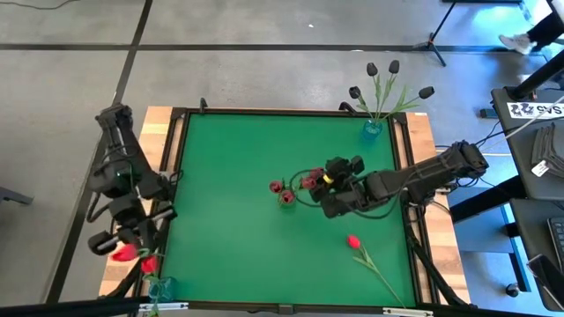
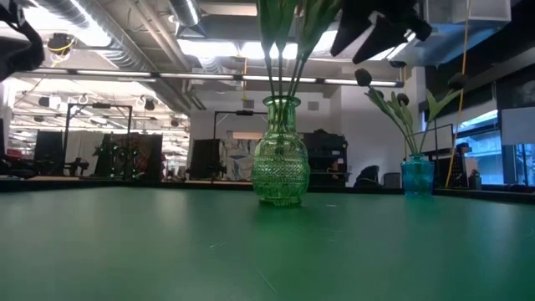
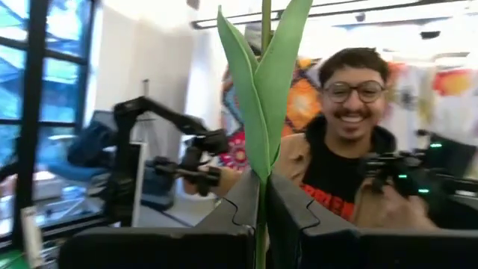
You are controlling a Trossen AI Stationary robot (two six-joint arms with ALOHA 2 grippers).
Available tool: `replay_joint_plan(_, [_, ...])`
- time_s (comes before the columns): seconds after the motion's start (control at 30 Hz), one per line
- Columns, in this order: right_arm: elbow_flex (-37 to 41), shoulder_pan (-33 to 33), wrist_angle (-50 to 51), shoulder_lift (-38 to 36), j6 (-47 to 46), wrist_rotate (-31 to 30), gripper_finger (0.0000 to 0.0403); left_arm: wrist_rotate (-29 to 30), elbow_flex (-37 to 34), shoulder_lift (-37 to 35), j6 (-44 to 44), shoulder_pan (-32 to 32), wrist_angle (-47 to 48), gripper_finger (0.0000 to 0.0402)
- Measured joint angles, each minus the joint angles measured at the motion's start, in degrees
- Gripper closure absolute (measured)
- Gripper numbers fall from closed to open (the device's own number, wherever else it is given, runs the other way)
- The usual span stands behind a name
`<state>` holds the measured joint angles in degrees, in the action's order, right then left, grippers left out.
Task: Sort flowers into vase by color
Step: Put the top left red flower into the bottom left blue vase
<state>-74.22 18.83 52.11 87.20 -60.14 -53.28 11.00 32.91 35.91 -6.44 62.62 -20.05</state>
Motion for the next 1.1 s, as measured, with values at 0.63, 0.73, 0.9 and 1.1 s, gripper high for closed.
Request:
replay_joint_plan(0.63, [0.00, -1.97, -13.05, 0.39, 0.46, 1.42, 0.0159, 1.38, -0.02, -6.92, -4.86, 11.91, 1.66, 0.0393])
replay_joint_plan(0.73, [0.02, -1.95, -14.55, 1.27, 0.45, 1.45, 0.0159, 1.67, -0.02, -3.92, -2.18, 13.23, -2.09, 0.0393])
replay_joint_plan(0.9, [0.04, -1.95, -17.64, 3.21, 0.45, 2.52, 0.0159, 1.67, -0.02, -0.16, 3.09, 13.95, -4.20, 0.0392])
replay_joint_plan(1.1, [0.08, -1.05, -20.27, 3.84, -0.79, 5.28, 0.0159, 1.36, -0.09, 3.66, 3.46, 13.91, -4.81, 0.0392])
